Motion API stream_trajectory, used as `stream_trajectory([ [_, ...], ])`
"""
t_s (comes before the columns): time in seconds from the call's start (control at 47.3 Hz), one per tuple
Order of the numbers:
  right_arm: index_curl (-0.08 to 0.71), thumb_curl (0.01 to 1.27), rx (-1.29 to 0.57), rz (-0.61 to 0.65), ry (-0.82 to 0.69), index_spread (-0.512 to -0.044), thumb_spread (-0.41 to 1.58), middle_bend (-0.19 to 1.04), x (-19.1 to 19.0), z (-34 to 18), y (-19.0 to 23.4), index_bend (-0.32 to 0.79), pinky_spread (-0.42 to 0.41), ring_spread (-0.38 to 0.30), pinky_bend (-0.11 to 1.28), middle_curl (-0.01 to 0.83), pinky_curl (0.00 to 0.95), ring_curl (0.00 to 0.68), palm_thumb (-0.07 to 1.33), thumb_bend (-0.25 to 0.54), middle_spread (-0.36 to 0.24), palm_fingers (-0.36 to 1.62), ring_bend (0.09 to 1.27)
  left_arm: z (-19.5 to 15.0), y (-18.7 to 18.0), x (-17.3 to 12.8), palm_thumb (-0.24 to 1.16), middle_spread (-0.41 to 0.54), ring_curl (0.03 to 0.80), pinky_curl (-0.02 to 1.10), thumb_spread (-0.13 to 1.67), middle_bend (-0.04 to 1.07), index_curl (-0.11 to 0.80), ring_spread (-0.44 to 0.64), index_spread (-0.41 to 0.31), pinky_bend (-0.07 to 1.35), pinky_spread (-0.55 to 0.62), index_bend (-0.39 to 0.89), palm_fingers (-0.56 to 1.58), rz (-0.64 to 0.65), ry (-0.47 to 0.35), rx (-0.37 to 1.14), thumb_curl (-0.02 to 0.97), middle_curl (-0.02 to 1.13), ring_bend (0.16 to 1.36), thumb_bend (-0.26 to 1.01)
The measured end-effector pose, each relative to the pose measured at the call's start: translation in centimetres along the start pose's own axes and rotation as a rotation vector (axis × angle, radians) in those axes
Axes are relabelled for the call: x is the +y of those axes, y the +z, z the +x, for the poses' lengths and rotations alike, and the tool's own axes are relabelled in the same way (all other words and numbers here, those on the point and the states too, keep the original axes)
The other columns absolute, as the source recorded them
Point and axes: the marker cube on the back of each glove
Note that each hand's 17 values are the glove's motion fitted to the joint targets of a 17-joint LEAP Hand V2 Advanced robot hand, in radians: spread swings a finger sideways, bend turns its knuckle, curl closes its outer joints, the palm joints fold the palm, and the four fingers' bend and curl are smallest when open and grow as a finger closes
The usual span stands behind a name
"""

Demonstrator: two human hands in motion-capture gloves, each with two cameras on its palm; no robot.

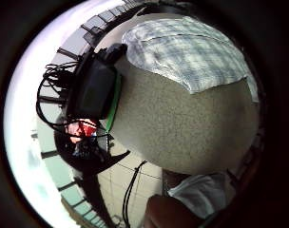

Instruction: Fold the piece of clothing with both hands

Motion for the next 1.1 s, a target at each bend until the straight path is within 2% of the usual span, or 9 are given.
stream_trajectory([
  [0.402, 0.271, 0.18, 0.016, -0.018, 0.000, -0.423, 1.39, 0.19, 0.1, 0.4, -0.7, 0.16, 0.277, 0.138, 0.56, 0.280, 0.226, 0.211, 0.36, 0.132, -0.070, 0.14, 0.28, -0.1, 0.0, -0.1, 0.28, 0.026, 0.242, 0.18, 1.24, 0.20, 0.252, 0.33, -0.105, 0.40, 0.52, 0.15, 0.13, 0.020, -0.007, 0.003, 0.252, 0.31, 0.57, -0.01],
  [0.486, 0.277, 0.19, 0.057, -0.032, 0.003, -0.423, 1.39, 0.19, -0.8, 0.9, -0.4, 0.16, 0.277, 0.138, 0.57, 0.288, 0.230, 0.218, 0.36, 0.118, -0.070, 0.14, 0.28, -0.1, 0.6, -1.0, 0.28, 0.034, 0.246, 0.19, 1.24, 0.19, 0.259, 0.33, -0.105, 0.41, 0.52, 0.15, 0.13, 0.059, -0.020, -0.005, 0.259, 0.32, 0.57, -0.01],
  [0.634, 0.271, 0.20, 0.113, -0.068, 0.011, -0.418, 1.30, 0.18, -3.1, 2.5, 1.8, 0.13, 0.276, 0.142, 0.61, 0.295, 0.247, 0.231, 0.32, 0.048, -0.060, 0.11, 0.29, -0.4, 2.6, -3.6, 0.29, 0.044, 0.254, 0.20, 1.23, 0.18, 0.269, 0.33, -0.105, 0.43, 0.53, 0.15, 0.13, 0.094, -0.037, -0.048, 0.271, 0.32, 0.58, -0.01],
  [0.867, 0.242, 0.24, 0.137, -0.133, 0.035, -0.411, 1.19, 0.18, -5.7, 5.2, 5.4, 0.10, 0.273, 0.156, 0.70, 0.303, 0.279, 0.256, 0.37, -0.002, -0.030, 0.01, 0.34, -0.3, 6.5, -6.9, 0.33, 0.076, 0.269, 0.23, 1.18, 0.18, 0.262, 0.33, -0.095, 0.51, 0.51, 0.13, 0.08, -0.037, -0.015, -0.040, 0.299, 0.32, 0.61, -0.01],
  [0.952, 0.225, 0.25, 0.141, -0.184, 0.045, -0.404, 1.16, 0.19, -4.3, 5.0, 3.2, 0.09, 0.272, 0.160, 0.75, 0.306, 0.290, 0.258, 0.40, -0.006, -0.018, -0.02, 0.34, -0.5, 8.1, -8.1, 0.32, 0.081, 0.275, 0.25, 1.17, 0.19, 0.251, 0.33, -0.083, 0.55, 0.50, 0.11, 0.06, -0.097, -0.004, -0.059, 0.304, 0.32, 0.63, -0.02],
  [1.015, 0.215, 0.26, 0.183, -0.221, 0.082, -0.402, 1.14, 0.19, -3.4, 5.3, 1.9, 0.09, 0.268, 0.163, 0.77, 0.309, 0.295, 0.259, 0.42, -0.010, -0.013, -0.04, 0.35, 0.1, 6.8, -7.0, 0.32, 0.088, 0.278, 0.25, 1.16, 0.19, 0.243, 0.33, -0.080, 0.57, 0.50, 0.10, 0.05, -0.119, -0.003, -0.096, 0.307, 0.33, 0.64, -0.02],
  [1.1, 0.204, 0.28, 0.214, -0.279, 0.093, -0.396, 1.12, 0.19, -3.9, 6.0, 3.1, 0.09, 0.260, 0.165, 0.79, 0.311, 0.302, 0.260, 0.45, -0.010, -0.002, -0.06, 0.35, 0.9, 4.4, -4.7, 0.30, 0.092, 0.284, 0.26, 1.14, 0.20, 0.230, 0.34, -0.071, 0.59, 0.49, 0.09, 0.03, -0.163, -0.025, -0.148, 0.306, 0.33, 0.66, -0.03],
])
